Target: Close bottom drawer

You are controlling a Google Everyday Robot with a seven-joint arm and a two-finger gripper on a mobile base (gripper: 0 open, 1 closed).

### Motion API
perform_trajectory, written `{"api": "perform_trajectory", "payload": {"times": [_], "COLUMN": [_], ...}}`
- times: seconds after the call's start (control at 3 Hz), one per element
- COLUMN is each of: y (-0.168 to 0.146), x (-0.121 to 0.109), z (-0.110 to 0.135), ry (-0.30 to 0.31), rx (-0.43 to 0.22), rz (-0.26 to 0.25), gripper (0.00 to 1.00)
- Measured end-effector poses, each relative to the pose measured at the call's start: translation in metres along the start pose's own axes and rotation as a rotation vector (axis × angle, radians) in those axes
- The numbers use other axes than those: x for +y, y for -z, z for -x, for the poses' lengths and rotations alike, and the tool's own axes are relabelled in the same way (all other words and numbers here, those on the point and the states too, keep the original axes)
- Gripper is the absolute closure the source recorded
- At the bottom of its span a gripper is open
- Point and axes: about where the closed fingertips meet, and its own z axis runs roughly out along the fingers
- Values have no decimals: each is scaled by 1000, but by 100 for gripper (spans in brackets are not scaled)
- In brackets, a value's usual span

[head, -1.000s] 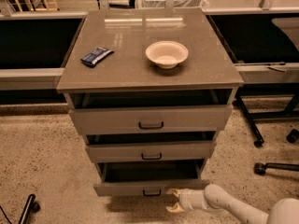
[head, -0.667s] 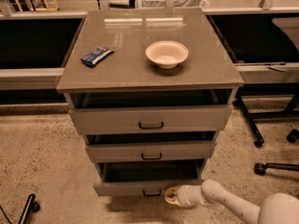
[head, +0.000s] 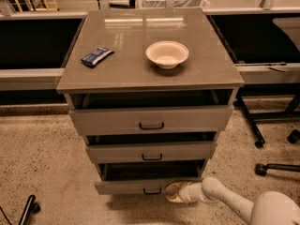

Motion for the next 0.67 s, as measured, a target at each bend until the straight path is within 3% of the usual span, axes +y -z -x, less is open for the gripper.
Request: {"api": "perform_trajectory", "payload": {"times": [0.33,0.67], "y": [0,0], "x": [-2,-3], "z": [0,4], "ry": [-7,-20], "rx": [0,-21], "rz": [-3,-1], "gripper": [16,0]}}
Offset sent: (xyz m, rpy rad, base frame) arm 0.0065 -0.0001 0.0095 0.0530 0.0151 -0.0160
